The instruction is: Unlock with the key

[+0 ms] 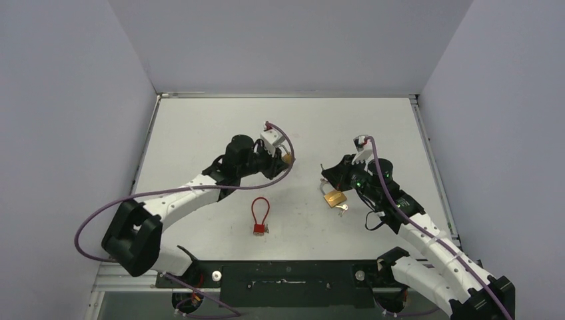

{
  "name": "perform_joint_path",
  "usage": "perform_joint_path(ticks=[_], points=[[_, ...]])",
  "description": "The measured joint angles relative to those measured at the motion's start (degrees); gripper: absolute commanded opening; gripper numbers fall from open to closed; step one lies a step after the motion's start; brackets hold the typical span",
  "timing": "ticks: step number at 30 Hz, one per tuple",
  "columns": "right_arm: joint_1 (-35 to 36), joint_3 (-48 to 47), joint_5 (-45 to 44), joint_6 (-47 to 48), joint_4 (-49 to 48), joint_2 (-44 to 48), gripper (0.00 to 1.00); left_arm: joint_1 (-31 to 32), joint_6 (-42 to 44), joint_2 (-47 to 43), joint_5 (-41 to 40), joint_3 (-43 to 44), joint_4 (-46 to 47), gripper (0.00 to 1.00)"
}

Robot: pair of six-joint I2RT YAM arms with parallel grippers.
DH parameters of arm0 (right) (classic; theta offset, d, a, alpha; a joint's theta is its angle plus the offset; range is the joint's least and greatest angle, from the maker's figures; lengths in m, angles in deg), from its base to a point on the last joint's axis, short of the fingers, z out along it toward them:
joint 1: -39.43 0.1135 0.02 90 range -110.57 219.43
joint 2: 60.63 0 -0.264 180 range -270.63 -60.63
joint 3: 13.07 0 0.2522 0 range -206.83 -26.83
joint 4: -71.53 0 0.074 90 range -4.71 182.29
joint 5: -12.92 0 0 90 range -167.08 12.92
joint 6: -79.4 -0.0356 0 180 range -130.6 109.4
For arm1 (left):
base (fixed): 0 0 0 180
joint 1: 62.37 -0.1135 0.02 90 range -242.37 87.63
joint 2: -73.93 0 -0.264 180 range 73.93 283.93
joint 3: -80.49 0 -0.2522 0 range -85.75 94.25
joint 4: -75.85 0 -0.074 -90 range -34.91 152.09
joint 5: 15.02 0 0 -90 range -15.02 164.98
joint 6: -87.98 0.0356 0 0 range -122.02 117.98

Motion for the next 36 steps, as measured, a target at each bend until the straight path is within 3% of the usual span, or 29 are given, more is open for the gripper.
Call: perform_joint_path(ticks=[7,18,27,36], points=[[-0.22,0.04,12.44,-0.94,-7.39,0.5,0.0,-0.39,-14.4,-10.6,-1.46,7.13,-6.27,0.0],[0.96,-0.22,25.73,-10.82,-17.92,-0.68,0.0,-0.44,-28.0,-9.46,14.45,27.93,-27.63,0.0],[1.68,-0.24,30.67,-17.11,-25.62,2.21,0.0,-0.46,-28.02,-4.15,24.79,41.86,-43.41,0.0],[1.68,-0.22,32.04,-19.74,-29.22,3.8,0.0,-0.52,-25.09,-2.86,29.18,44.3,-50.07,0.0]])
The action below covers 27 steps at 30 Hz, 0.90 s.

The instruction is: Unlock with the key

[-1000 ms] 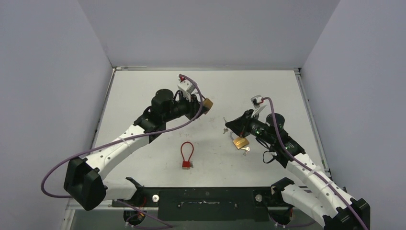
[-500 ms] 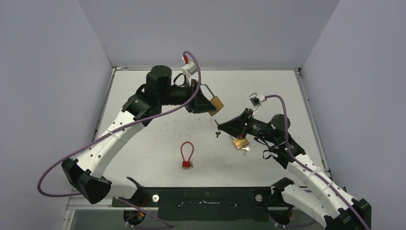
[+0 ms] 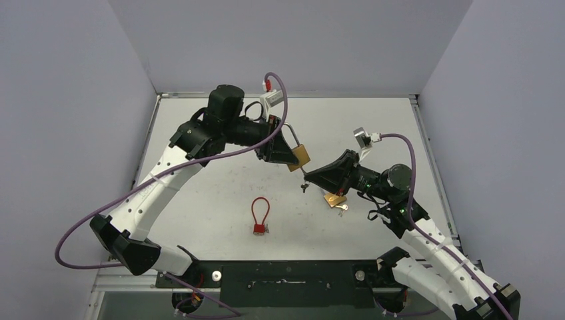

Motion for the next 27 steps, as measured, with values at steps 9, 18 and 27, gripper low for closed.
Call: perform_joint_path(ticks=[9,18,27], points=[[0.0,0.0,0.39,-1.57,-2.71,0.02,0.0,-0.48,-2.56,-0.04,1.33,-0.55,2.86,0.0],[0.0,0.07,0.57,-3.45,-4.81,-1.11,0.0,-1.27,-5.51,-1.53,3.61,-4.39,8.68,0.0],[0.0,0.11,3.61,-8.81,-12.68,-4.24,0.0,-1.86,-4.79,-4.57,5.75,-7.06,12.74,0.0]])
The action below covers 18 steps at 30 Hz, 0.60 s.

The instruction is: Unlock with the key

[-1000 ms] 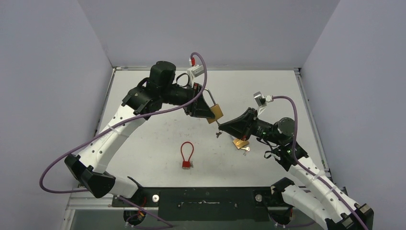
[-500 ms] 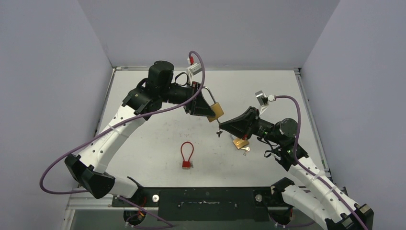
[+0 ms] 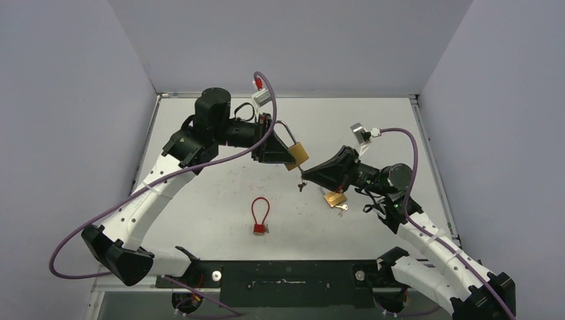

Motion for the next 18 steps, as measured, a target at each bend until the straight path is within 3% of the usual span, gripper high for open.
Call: perform_joint_path(ticks=[18], points=[[0.28,-4.74,2.58,-0.46,-1.2,-4.85,0.0,0.26,0.24,-1.6,2.32,-2.93,4.37,0.0]])
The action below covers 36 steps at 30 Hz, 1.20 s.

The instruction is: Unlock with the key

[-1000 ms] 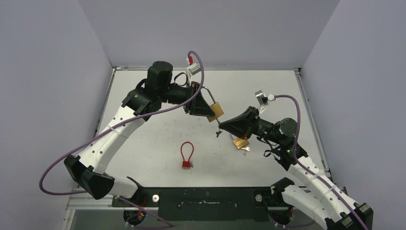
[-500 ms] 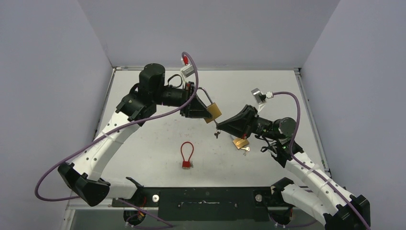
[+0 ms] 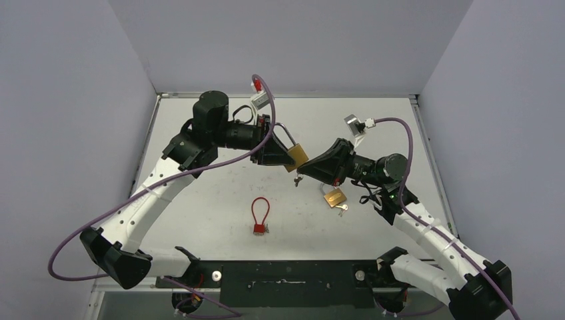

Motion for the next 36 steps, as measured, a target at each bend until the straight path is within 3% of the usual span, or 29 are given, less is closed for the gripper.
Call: perform_joint_path(ticks=[10,24,28,36], points=[[-0.07,-0.57,0.52,-8.52,-6.49,-4.37,0.0,-0.55,-2.75,-4.81,-3.52,-7.04,10.88,0.0],[-0.87,0.52,-1.33,-37.11,-34.71,-12.33,0.0,0.74,-13.14,-8.13,-5.99,-17.57,43.17,0.0],[-0.42,2.34,-4.26,-45.53,-43.41,-15.37,0.0,1.64,-13.53,-8.13,-7.58,-18.8,46.71,0.0],[0.31,3.28,-7.74,-52.65,-47.32,-16.31,0.0,3.08,-11.61,-8.41,-9.92,-19.74,50.58,0.0]])
